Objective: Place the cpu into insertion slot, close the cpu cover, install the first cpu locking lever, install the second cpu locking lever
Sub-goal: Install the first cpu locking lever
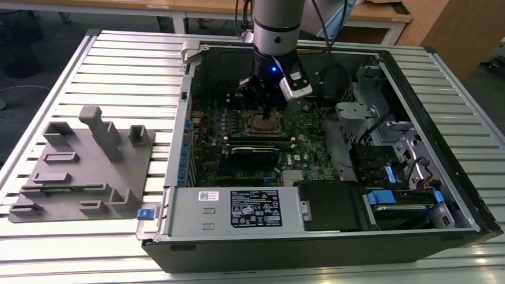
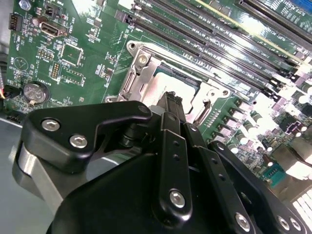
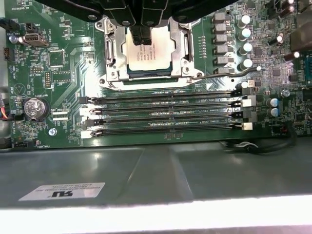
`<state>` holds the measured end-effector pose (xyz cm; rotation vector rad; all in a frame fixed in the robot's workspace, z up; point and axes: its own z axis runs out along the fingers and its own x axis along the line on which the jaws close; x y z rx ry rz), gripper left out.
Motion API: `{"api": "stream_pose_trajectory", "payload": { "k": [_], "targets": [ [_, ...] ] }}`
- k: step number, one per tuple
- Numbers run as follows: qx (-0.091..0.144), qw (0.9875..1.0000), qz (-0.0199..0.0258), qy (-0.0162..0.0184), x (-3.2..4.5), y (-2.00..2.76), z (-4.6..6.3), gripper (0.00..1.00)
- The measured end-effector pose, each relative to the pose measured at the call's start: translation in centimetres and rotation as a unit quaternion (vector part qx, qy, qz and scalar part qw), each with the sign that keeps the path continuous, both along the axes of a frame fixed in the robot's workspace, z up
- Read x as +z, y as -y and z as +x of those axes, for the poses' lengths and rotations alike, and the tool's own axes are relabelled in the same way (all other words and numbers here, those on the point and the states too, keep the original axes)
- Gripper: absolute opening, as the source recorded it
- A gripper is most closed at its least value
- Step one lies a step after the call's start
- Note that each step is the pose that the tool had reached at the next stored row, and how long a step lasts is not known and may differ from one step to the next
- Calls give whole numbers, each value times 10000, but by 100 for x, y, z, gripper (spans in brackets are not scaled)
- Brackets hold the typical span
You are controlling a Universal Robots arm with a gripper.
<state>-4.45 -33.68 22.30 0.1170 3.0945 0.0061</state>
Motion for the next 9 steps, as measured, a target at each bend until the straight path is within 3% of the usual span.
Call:
{"api": "stream_pose_trajectory", "payload": {
  "k": [9],
  "targets": [
    [0, 10000, 0, 0, 42, 0, 0, 10]
  ]
}}
